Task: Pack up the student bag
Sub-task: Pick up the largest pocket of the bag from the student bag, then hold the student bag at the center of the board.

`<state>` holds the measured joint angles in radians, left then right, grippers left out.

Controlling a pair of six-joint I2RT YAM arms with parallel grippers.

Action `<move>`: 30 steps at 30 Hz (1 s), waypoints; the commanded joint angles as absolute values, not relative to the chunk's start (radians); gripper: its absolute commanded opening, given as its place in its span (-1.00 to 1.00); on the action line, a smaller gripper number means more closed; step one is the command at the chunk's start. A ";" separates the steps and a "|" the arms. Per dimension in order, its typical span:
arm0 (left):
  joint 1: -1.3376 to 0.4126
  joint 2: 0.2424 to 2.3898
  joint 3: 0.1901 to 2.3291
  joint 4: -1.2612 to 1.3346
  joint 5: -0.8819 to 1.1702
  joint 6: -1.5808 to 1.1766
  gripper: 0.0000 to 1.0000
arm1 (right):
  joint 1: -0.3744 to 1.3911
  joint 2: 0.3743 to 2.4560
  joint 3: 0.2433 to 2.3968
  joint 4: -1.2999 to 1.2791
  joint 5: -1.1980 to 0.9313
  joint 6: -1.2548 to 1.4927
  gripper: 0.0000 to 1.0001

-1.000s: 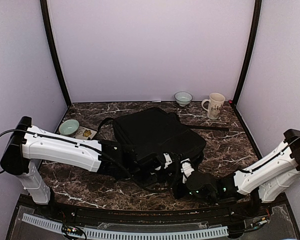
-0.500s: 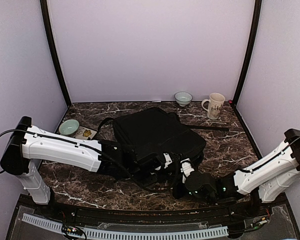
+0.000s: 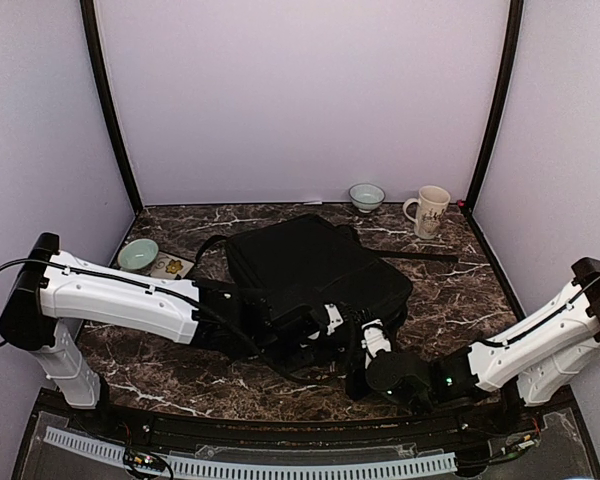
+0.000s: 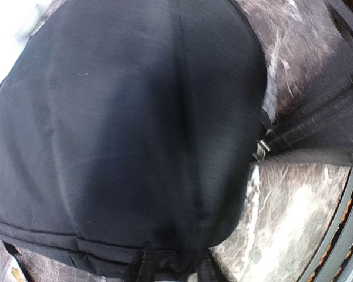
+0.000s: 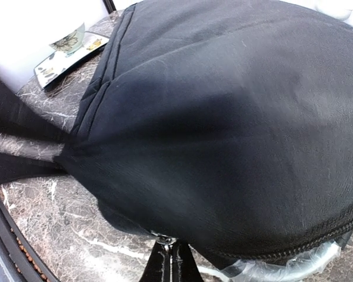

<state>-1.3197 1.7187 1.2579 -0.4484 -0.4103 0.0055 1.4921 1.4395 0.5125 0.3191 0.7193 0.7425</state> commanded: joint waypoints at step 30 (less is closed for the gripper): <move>-1.355 1.206 0.395 0.558 -0.442 -0.296 0.76 | 1.542 1.516 0.705 0.470 0.438 0.598 -1.00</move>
<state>-1.3651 1.2282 0.4366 0.4099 -0.4599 -0.3439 1.5261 1.5108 0.6510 0.3611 0.4759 0.6239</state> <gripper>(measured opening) 0.910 0.008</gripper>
